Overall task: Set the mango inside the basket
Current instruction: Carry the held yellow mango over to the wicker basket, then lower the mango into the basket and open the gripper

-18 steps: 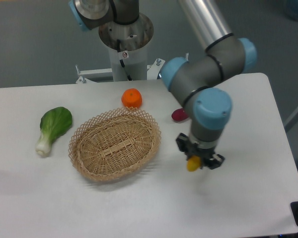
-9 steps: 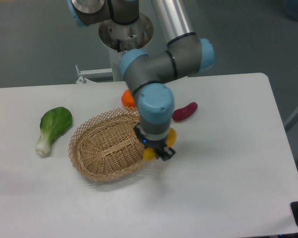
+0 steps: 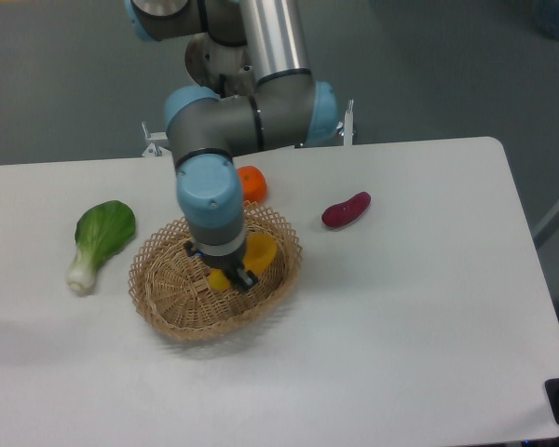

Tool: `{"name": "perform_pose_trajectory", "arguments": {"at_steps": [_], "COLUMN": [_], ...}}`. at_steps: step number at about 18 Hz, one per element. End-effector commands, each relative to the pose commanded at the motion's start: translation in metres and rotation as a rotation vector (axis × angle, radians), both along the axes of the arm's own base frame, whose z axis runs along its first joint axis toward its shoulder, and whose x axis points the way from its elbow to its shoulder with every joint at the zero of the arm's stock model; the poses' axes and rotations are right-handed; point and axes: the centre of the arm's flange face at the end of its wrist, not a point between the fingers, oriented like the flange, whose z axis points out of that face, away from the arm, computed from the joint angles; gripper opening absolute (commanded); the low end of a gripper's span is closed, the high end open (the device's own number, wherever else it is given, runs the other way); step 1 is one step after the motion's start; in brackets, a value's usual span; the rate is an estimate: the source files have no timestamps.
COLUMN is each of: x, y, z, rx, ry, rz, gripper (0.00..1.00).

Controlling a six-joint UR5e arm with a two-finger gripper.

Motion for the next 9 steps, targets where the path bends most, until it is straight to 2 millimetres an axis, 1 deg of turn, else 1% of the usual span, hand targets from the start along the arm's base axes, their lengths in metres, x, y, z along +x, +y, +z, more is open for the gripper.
{"name": "perform_pose_trajectory", "arguments": {"at_steps": [1,2,6,8,9], "x": [0.0032,0.0082,0.0108,0.0111,0.0113], "y": [0.0015,0.0036,0.0031,0.0024,0.0021], "z": [0.0003,-0.0005,-0.0024,-0.0024,-0.0016], "rx": [0.003,0.003,0.000,-0.003,-0.003], "ry": [0.002,0.003,-0.001,0.000,0.000], "rz": [0.005,0.011,0.023,0.021,0.021], "gripper": [0.55,0.59,0.62,0.72,0.80]}}
